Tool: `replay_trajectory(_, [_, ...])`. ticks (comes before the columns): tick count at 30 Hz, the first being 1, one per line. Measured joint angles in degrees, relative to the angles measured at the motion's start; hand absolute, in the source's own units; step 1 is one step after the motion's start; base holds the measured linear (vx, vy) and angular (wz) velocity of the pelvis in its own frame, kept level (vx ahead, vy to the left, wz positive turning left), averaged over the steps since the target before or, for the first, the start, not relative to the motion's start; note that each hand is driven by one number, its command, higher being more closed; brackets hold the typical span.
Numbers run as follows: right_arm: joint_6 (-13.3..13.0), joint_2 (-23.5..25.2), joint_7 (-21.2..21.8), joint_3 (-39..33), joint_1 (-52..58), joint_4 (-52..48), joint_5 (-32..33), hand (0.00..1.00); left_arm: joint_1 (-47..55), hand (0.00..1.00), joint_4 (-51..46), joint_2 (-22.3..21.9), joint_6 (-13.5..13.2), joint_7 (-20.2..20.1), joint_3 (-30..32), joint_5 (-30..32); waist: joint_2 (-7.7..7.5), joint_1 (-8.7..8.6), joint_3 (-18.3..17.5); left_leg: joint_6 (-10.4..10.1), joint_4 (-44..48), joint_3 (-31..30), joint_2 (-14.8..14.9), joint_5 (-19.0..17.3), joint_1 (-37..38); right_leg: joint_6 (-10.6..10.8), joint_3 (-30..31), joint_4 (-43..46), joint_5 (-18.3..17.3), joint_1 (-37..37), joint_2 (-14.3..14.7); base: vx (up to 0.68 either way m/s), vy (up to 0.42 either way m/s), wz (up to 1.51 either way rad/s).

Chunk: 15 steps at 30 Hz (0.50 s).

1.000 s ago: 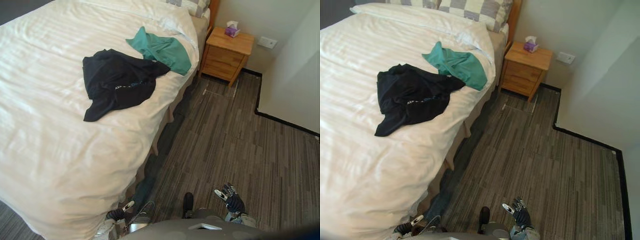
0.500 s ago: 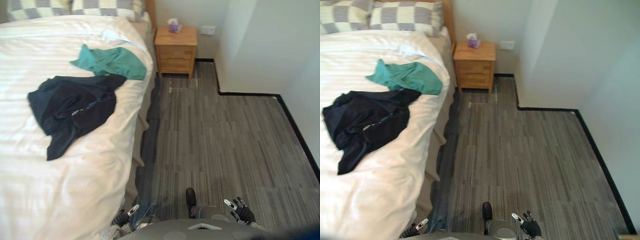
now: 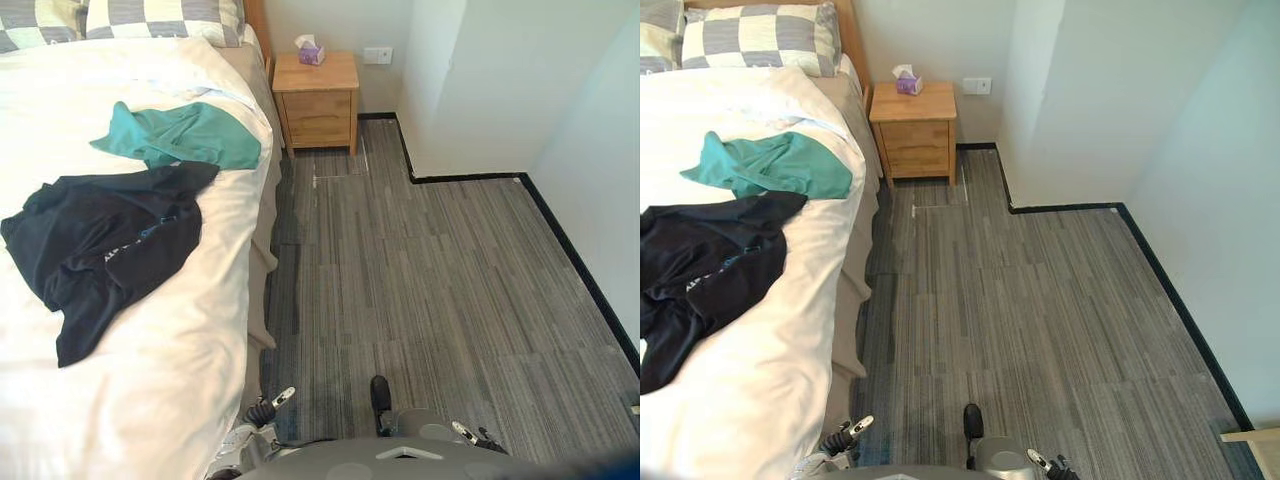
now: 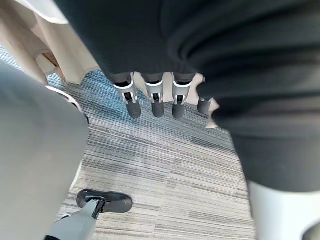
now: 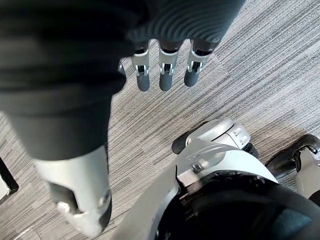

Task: Tidy the bed and pick cloth on bed and put in laundry

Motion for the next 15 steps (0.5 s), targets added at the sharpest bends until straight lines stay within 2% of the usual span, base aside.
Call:
replay_trajectory(2, [0.0, 0.0, 0.0, 0.8, -0.2, -0.1, 0.0, 0.00, -0.2, 0.00, -0.1, 0.3, -1.2, 0.3, -0.5, -1.5, -0.68, 0.28, 0.4, 0.1, -0.2, 0.4, 0.3, -0.1, -0.6, 0.1, -0.7, 0.0, 0.1, -0.5, -0.2, -0.06, -0.009, 0.04])
replay_trajectory(6, [0.0, -0.6, 0.1, 2.3, -1.3, -0.6, 0.1, 0.00, -0.5, 0.00, -0.1, 0.6, -2.9, 0.9, -2.7, -2.4, -0.64, 0.39, 0.6, -0.2, -0.2, 1.7, 1.0, -0.2, -2.2, 0.0, -3.8, 0.1, 0.0, -2.5, -0.2, 0.00, -0.005, -0.17])
replay_trajectory(10, [-0.4, -1.4, 0.8, 2.2, -1.9, -1.3, 0.1, 0.00, -0.8, 0.00, -0.2, -0.1, -5.3, 2.8, -4.9, -6.0, 1.02, 0.30, 1.4, -2.4, 1.0, 2.3, 3.7, -0.7, -2.3, -1.5, -8.0, 0.4, -1.1, -2.4, 1.2, 0.14, 0.001, 0.02])
replay_trajectory(13, [-0.7, -1.5, 1.9, 2.3, -2.4, -1.3, 0.0, 0.00, -1.3, 0.00, -1.4, 0.2, -6.1, 3.1, -4.9, -10.4, 0.39, 0.51, 1.5, -5.0, 7.6, 3.5, 4.4, 0.6, -5.4, -2.6, -9.1, 0.4, -2.6, -2.8, 1.1, 0.14, -0.027, 0.03])
replay_trajectory(15, [-1.2, -2.2, 3.2, 2.9, -4.0, -1.4, -1.0, 0.00, -0.4, 0.00, -2.9, 0.2, -6.3, 2.9, -4.5, -11.6, 0.83, 0.27, 1.9, -5.7, 24.0, 5.5, 7.9, 1.7, -11.9, -3.9, -9.7, 4.2, -6.2, -2.6, 1.4, 0.23, -0.131, -0.05])
